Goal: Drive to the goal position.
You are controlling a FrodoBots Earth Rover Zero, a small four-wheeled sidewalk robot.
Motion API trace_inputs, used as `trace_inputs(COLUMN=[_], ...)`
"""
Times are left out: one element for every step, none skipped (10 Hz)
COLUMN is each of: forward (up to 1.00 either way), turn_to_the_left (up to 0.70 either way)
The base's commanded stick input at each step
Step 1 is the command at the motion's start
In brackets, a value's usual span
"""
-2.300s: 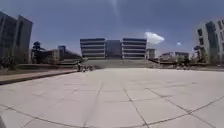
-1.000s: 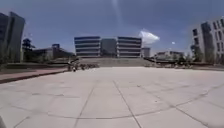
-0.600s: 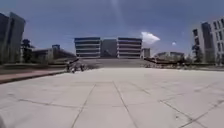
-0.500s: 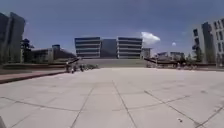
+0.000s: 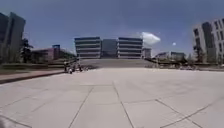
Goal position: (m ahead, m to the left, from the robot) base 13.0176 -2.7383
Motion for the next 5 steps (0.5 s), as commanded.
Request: trace_inputs(forward=[1.00, 1.00, 1.00, 1.00, 1.00], turn_to_the_left=[0.00, 0.00, 0.00, 0.00, 0.00])
